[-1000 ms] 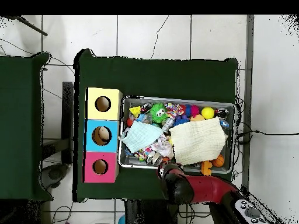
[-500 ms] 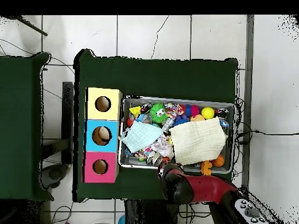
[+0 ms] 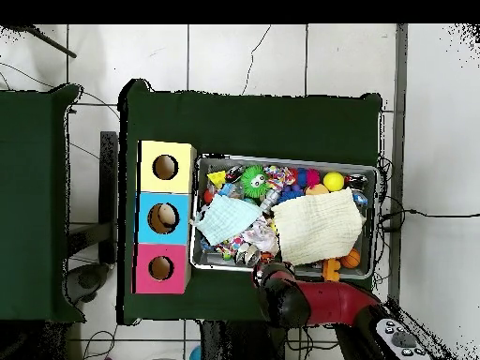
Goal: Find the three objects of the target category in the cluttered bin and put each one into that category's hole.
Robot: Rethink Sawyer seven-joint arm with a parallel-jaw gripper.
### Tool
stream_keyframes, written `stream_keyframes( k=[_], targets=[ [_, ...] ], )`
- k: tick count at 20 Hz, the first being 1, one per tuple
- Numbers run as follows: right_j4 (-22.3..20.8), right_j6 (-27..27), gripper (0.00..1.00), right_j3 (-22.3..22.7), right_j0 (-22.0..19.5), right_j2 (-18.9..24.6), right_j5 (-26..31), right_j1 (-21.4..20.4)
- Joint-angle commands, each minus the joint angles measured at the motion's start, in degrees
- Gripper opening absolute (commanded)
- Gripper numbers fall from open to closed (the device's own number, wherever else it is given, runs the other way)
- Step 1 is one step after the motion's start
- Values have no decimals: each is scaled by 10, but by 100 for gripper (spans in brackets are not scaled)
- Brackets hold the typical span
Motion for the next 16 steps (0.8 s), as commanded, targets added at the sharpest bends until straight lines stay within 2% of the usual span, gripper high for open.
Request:
stream_keyframes(
  k=[1,16],
  targets=[
    [-34,36,100,-63,6,13,-20,48],
    [-34,32,100,-66,3,16,-18,53]
  ],
)
